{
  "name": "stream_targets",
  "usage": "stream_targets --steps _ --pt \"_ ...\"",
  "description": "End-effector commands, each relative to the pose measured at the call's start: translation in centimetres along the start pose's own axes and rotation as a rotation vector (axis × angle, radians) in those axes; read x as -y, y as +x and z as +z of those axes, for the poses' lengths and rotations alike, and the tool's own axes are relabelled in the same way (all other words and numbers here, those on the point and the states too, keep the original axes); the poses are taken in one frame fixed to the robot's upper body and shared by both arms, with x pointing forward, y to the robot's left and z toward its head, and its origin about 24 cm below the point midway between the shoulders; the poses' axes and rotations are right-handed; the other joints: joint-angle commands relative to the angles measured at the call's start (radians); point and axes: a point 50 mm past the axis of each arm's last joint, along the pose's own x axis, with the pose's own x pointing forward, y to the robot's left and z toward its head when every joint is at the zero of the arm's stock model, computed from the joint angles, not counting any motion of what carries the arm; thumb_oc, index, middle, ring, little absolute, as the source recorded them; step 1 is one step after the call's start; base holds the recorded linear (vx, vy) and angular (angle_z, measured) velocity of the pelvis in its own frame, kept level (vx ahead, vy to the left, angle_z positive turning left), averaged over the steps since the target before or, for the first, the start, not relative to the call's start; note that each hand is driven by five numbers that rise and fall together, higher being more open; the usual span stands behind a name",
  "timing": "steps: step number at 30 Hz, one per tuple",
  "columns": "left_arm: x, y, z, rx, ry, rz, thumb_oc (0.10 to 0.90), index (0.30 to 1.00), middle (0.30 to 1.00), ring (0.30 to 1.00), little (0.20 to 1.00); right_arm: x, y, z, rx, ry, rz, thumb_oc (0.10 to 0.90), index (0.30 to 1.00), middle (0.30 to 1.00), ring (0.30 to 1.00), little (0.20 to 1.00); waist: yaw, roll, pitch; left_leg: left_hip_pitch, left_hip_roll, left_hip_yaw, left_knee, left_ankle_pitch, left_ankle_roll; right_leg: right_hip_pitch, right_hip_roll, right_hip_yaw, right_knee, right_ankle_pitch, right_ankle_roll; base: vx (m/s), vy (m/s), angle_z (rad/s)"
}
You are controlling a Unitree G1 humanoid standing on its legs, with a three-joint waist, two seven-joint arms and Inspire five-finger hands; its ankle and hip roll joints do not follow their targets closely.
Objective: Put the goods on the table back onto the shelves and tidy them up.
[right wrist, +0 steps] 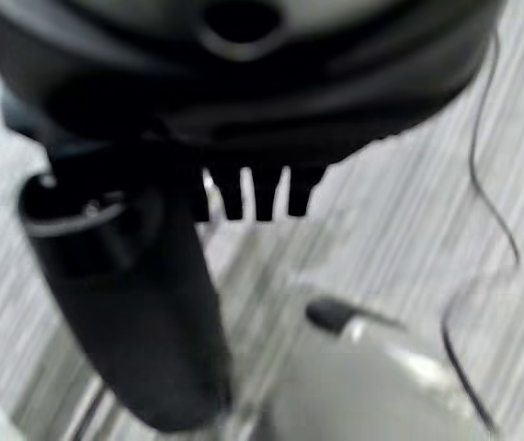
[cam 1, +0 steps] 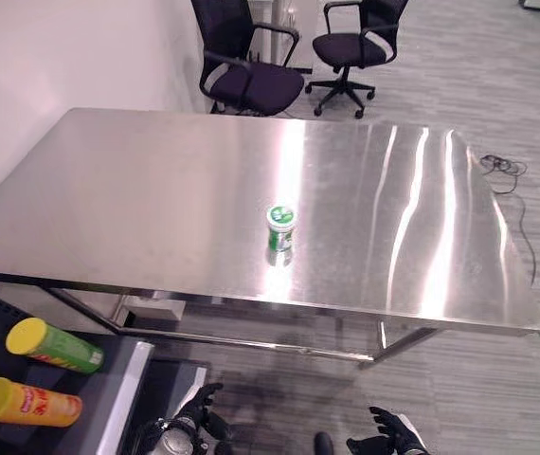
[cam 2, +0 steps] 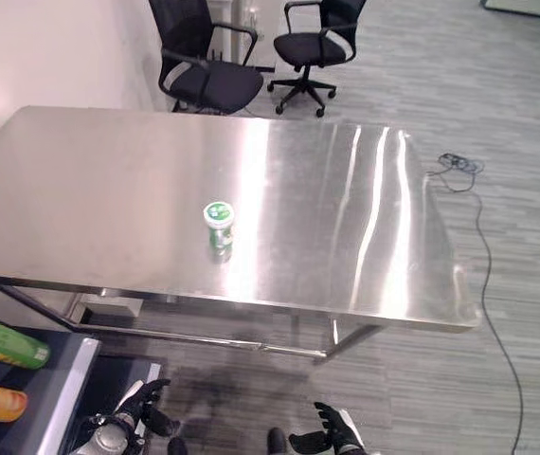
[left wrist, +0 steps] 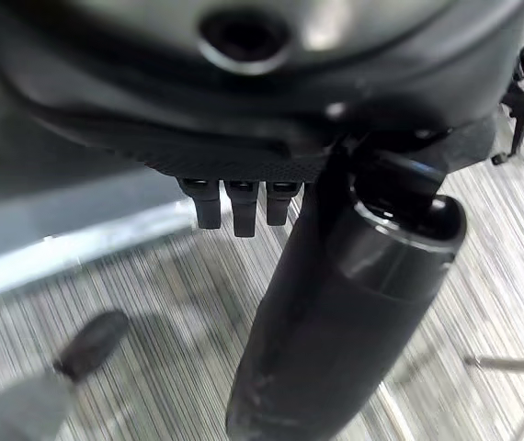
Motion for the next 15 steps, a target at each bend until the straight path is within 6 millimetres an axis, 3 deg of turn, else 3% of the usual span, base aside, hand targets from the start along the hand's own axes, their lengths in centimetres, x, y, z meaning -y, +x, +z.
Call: stream_targets --steps 1,4,6,7,8,9,10,11,12,15 --pt "-2.7 0.4 1.3 0.064 -0.029 0.094 0.8 0.9 0.9 0.9 0.9 1.7 0.6 3.6 0.152 0.0 -0.073 0.8 0.9 0.9 0.9 0.9 -0.015 -0.068 0.009 -0.002 0.04 -0.001 0.004 -0.047 -0.049 0.059 -0.083 0.028 -0.109 0.186 0.098 -0.03 0.116 -0.2" --pt "-3.1 0.5 1.4 0.069 -0.014 0.098 0.8 0.9 0.9 0.9 0.9 2.2 0.5 4.8 0.212 0.014 -0.085 0.8 0.9 0.9 0.9 0.9 -0.025 -0.072 0.016 0.005 0.03 0.027 0.004 -0.061 -0.039 0.036 -0.085 0.035 -0.092 0.223 0.101 -0.03 0.11 -0.42" --pt "-3.8 0.4 1.5 0.09 0.015 0.107 0.8 0.9 0.9 0.9 0.9 3.4 -0.5 7.5 0.38 -0.007 -0.095 0.8 0.9 0.9 0.9 0.9 -0.035 -0.077 0.03 0.023 0.026 0.068 0.004 -0.083 -0.033 0.021 -0.097 -0.011 -0.068 0.256 0.108 -0.03 0.063 -0.6" --pt "-3.8 0.4 1.5 0.09 0.015 0.107 0.8 0.9 0.9 0.9 0.9 3.4 -0.5 7.4 0.379 -0.007 -0.095 0.8 0.9 0.9 0.9 0.9 -0.035 -0.077 0.03 0.024 0.026 0.068 0.004 -0.084 -0.033 0.022 -0.097 -0.011 -0.068 0.256 0.108 0.0 0.039 -0.76" --pt "-4.4 0.3 1.5 0.1 0.03 0.112 0.8 0.9 0.9 0.9 0.9 5.0 -2.7 9.9 0.565 -0.077 -0.105 0.773 0.86 0.86 0.86 0.86 -0.053 -0.081 0.038 0.036 0.024 0.086 0.004 -0.09 -0.034 0.015 -0.098 -0.014 -0.057 0.292 0.119 0.0 0.021 -0.5" --pt "-4.3 0.3 1.5 0.1 0.03 0.11 0.8 0.9 0.9 0.9 0.9 5.0 -2.7 9.8 0.563 -0.077 -0.105 0.769 0.853 0.853 0.853 0.853 -0.051 -0.08 0.037 0.037 0.024 0.086 0.004 -0.09 -0.034 0.015 -0.098 -0.013 -0.057 0.292 0.119 0.0 0.037 -0.28" --pt "-4.5 0.3 1.3 0.099 0.034 0.107 0.8 0.9 0.9 0.9 0.9 6.2 -4.0 10.5 0.638 -0.123 -0.126 0.739 0.808 0.808 0.808 0.808 -0.06 -0.077 0.041 0.043 0.025 0.093 0.004 -0.092 -0.036 0.013 -0.1 -0.015 -0.056 0.306 0.123 0.0 0.033 -0.04" --pt "-4.5 0.2 1.2 0.102 0.036 0.105 0.8 0.9 0.9 0.9 0.9 7.5 -5.6 11.4 0.716 -0.169 -0.157 0.751 0.827 0.827 0.827 0.827 -0.067 -0.075 0.043 0.049 0.024 0.1 0.004 -0.093 -0.037 0.012 -0.102 -0.016 -0.059 0.319 0.123 0.01 0.034 -0.11" --pt "-4.7 0.1 1.1 0.1 0.041 0.107 0.8 0.9 0.9 0.9 0.9 8.8 -7.5 12.7 0.819 -0.221 -0.188 0.8 0.9 0.9 0.9 0.9 -0.075 -0.073 0.043 0.052 0.022 0.105 0.004 -0.095 -0.04 0.009 -0.106 -0.019 -0.064 0.333 0.123 0.01 0.021 -0.16" --pt "-4.4 0.0 0.7 0.105 0.061 0.088 0.8 0.9 0.9 0.9 0.9 10.8 -13.4 16.2 1.084 -0.38 -0.241 0.8 0.9 0.9 0.9 0.9 -0.082 -0.056 0.032 0.045 0.021 0.112 0.004 -0.093 -0.049 -0.006 -0.112 -0.034 -0.093 0.364 0.123 0.0 0.002 -0.11"
